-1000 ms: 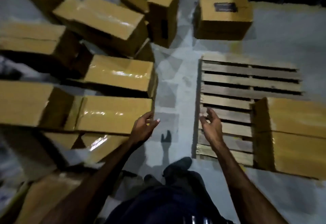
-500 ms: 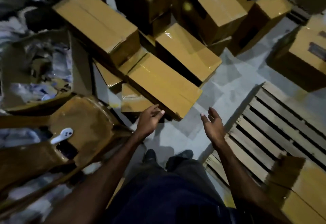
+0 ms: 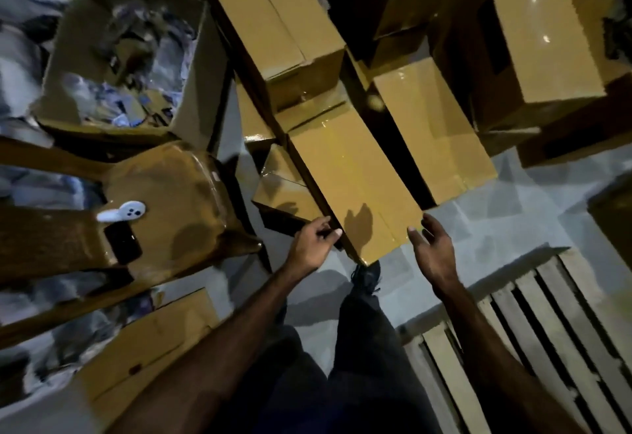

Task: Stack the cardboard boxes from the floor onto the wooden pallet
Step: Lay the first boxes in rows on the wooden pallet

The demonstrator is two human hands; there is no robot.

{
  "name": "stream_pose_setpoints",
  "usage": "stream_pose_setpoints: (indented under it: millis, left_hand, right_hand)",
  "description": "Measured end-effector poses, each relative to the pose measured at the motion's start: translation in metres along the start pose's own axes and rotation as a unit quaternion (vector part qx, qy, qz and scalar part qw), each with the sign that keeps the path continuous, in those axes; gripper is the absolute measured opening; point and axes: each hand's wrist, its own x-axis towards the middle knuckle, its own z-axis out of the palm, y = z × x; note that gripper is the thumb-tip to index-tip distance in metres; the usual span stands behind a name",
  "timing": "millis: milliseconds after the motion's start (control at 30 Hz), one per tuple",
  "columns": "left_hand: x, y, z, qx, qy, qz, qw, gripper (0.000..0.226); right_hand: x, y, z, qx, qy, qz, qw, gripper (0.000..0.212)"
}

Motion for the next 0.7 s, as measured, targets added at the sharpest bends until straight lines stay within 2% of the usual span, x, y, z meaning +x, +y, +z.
stream_pose_setpoints:
  millis: [67,200,333,533,667,700]
  left_hand:
    - [0.021,0.0,0.014,0.005,0.018,-0.016,1.0,0.055]
    - [0.066,-0.001,0.044,0.01,0.045,-0.06,0.997,0.037]
    - [0.126,-0.035,0.082,0.002,0.083,-0.127,0.988,0.054]
    - [0.176,-0.062,0.12,-0.05,0.105,-0.174,0.978,0.047]
    - [0.199,-0.09,0.15,-0.084,0.108,-0.219,0.966,0.042]
    - [0.201,-0.092,0.156,-0.099,0.109,-0.223,0.964,0.041]
  right_hand:
    - [0.044,0.006,-0.001,-0.014,-0.025,0.001,1.0,0.062]
    - [0.128,0.023,0.0,-0.052,-0.073,0.0,0.996,0.063]
    - [0.2,0.05,0.003,-0.118,-0.129,-0.009,0.985,0.065]
    - [0.272,0.081,0.019,-0.207,-0.149,-0.024,0.967,0.062]
    - [0.314,0.116,0.036,-0.234,-0.159,-0.019,0.959,0.041]
    - [0.322,0.128,0.039,-0.234,-0.163,-0.009,0.959,0.044]
